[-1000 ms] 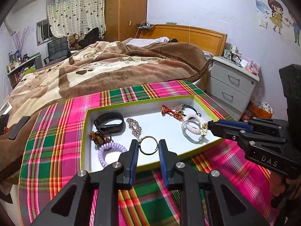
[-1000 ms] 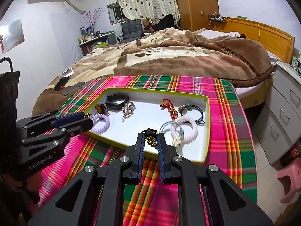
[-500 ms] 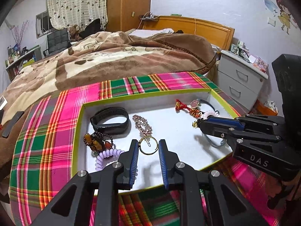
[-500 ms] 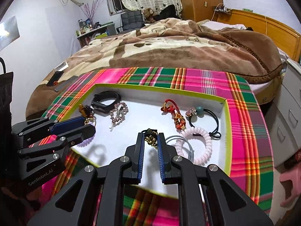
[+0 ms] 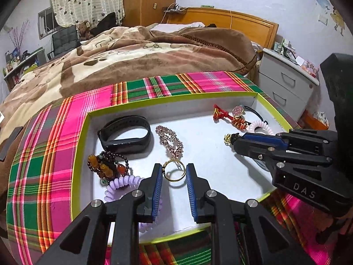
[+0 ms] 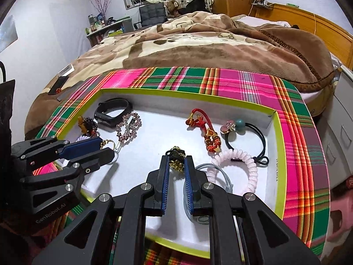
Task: Organize jewelry
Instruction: 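Carry the gold ring with the left tool while the right tool carries the gold charm into the box, then open the left tool to drop the ring while the right tool releases the gold charm in the box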
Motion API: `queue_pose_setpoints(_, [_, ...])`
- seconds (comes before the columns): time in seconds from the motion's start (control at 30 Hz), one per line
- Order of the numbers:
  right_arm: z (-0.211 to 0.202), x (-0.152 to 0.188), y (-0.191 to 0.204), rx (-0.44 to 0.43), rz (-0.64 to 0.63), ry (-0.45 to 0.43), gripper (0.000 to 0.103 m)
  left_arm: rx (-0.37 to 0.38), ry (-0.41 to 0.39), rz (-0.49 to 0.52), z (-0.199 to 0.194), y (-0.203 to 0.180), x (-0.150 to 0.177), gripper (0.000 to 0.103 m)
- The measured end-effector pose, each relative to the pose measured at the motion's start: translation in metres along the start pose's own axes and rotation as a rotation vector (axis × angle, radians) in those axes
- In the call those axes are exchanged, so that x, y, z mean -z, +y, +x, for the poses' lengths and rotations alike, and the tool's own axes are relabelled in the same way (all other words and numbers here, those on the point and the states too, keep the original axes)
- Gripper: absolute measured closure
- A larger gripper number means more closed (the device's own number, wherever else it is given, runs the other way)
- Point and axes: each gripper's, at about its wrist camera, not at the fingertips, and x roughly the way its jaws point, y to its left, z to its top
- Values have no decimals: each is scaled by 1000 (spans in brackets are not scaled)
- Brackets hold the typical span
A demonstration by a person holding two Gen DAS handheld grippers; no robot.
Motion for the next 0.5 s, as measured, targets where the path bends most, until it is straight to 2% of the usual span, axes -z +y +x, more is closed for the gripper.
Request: queue_pose_setpoints(0.5, [-2, -1, 0, 3, -6, -8, 84, 5, 18, 1, 2, -1, 0, 81])
